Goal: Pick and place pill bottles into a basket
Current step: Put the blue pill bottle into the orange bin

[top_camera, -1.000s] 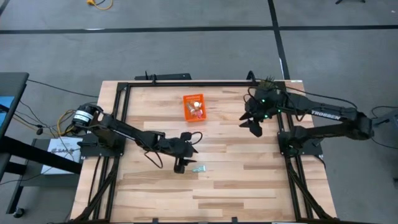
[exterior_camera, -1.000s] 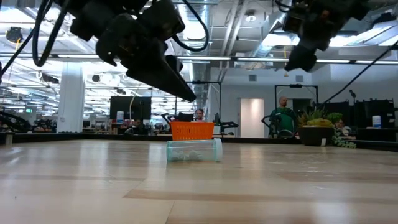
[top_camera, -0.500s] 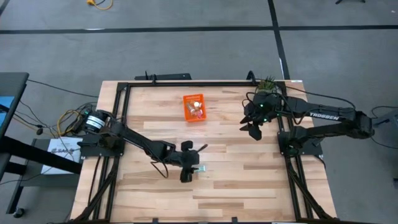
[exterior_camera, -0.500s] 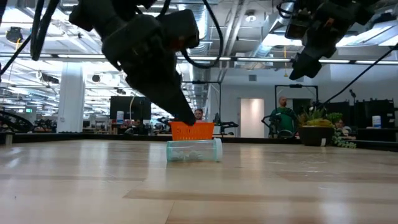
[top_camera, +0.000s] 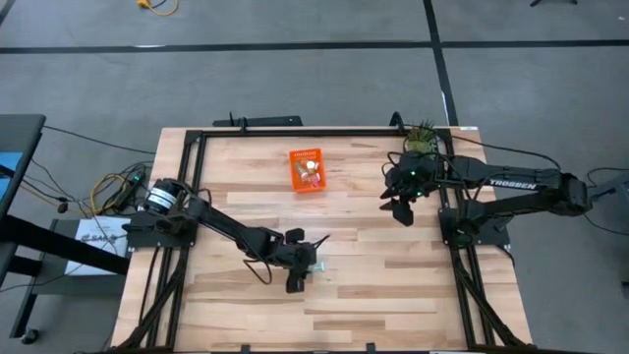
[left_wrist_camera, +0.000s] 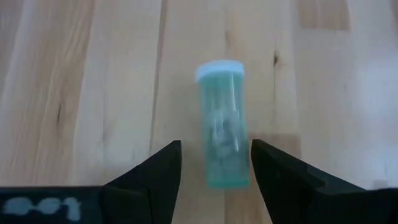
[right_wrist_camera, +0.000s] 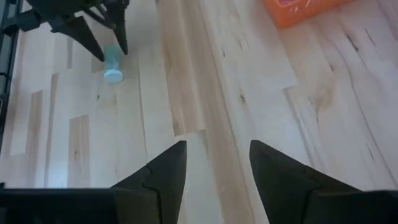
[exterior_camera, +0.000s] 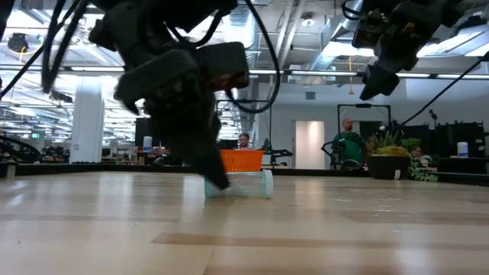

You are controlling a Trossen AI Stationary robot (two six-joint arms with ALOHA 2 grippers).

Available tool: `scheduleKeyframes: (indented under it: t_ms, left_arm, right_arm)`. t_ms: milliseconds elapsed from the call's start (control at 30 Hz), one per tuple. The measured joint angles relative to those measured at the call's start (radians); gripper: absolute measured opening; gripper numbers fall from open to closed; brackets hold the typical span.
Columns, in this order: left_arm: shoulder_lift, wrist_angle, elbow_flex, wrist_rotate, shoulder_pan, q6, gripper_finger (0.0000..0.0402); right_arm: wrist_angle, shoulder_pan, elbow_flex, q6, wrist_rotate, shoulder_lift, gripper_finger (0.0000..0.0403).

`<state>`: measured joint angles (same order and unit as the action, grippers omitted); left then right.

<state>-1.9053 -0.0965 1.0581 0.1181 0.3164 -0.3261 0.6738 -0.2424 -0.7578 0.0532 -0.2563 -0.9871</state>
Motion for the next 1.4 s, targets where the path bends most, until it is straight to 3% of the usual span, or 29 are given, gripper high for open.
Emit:
scheduleKeyframes:
  t_ms: [367, 767, 933, 1100, 1400]
  left_arm:
    - [-0.023, 0.010, 0.009, -0.024, -0.008, 0.006, 0.0177]
    - [-0.019, 0.017, 0.008, -0.061, -0.011, 0.038, 0.0076]
    - [-0.003, 0.018, 0.020, -0.046, -0.019, 0.056, 0.0076]
    - [0.006, -0.079, 0.094, 0.028, -0.037, 0.091, 0.0094]
    - [0.006, -0.354, 0.248, 0.244, -0.127, 0.184, 0.0077]
  right_arm:
    - [0.005, 0.000, 0.000, 0.000, 0.001, 0.000, 0.0171]
    - [-0.001, 0.000, 0.000, 0.027, -0.003, 0.000, 0.0171]
    - [-0.004, -0.002, 0.000, 0.027, -0.002, 0.000, 0.0171]
    - [-0.018, -0.002, 0.000, 0.028, -0.002, 0.000, 0.0171]
    - [-0.025, -0.002, 0.000, -0.001, 0.000, 0.000, 0.0171]
